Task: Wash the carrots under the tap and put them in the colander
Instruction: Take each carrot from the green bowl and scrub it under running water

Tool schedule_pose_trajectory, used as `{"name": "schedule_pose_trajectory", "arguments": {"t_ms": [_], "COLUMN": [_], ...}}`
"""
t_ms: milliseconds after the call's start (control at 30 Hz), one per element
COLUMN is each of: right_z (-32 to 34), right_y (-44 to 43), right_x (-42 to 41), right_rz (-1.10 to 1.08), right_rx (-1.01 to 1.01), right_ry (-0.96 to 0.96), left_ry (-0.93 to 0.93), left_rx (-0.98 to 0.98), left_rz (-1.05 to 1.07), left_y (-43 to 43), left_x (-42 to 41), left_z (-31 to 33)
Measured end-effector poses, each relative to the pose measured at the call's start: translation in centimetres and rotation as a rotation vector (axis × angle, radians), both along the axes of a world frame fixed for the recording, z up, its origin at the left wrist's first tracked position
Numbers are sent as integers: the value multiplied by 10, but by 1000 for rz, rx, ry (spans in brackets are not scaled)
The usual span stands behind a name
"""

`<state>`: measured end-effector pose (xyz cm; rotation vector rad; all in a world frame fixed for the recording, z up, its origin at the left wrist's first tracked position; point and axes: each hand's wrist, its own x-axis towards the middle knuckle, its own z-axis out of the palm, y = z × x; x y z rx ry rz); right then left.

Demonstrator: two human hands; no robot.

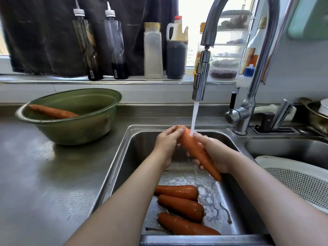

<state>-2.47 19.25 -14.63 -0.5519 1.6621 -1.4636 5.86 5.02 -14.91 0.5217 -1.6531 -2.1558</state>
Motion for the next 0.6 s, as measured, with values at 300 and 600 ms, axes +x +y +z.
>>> {"name": "schedule_pose_trajectory", "arguments": {"t_ms": [300, 600], "right_z": [-2, -11], "right_y": [11, 8], "right_x": [2, -3], "right_rz": [157, 163], "right_rx": [24, 229], "right_ry": [-50, 110], "left_ry": [2, 17], "left_rx": [-148, -206], "left_rz": [-130, -56], "left_y": [2, 14], "left_x": [4, 3], "left_z": [-1, 3]}}
